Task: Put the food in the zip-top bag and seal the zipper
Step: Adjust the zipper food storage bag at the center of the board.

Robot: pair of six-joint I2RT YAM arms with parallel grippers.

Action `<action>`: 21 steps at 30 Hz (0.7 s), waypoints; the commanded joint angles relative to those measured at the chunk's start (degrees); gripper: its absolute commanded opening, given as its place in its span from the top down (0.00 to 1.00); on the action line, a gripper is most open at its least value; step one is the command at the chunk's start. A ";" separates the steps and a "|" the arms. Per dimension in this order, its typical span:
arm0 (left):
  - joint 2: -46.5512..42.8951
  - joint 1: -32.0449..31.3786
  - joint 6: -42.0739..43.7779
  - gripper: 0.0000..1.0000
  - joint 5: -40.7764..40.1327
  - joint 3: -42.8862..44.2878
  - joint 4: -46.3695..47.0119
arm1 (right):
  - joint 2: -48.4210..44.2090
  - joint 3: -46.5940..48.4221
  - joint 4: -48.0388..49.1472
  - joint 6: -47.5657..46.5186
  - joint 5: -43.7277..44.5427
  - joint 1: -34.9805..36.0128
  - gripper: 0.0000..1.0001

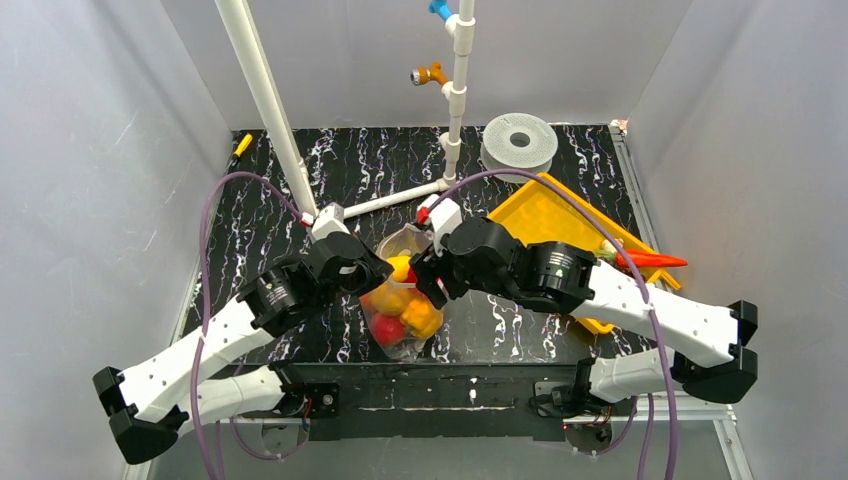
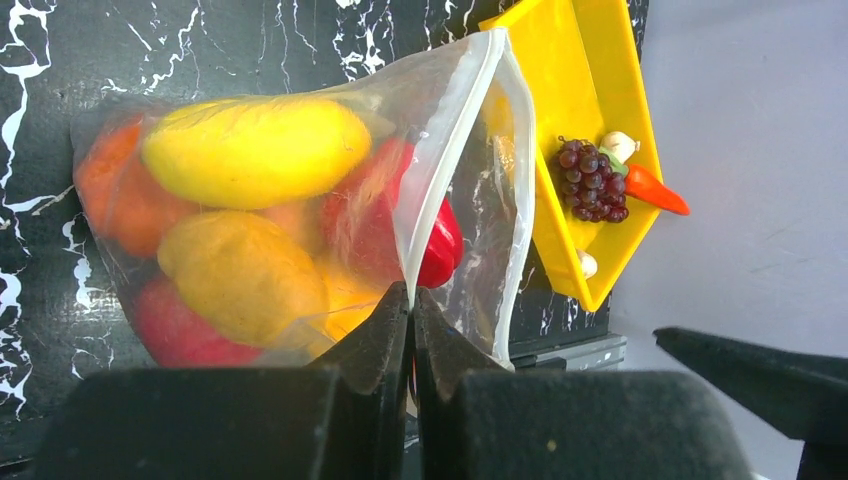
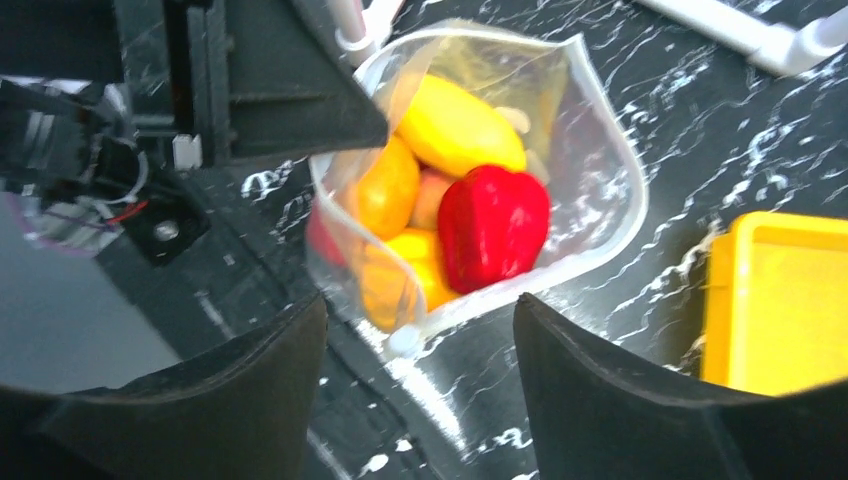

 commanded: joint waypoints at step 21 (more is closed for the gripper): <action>2.06 0.30 0.21 1.00 -1.10 2.55 0.15 | -3.84 -15.44 8.90 31.75 -2.86 -0.03 0.39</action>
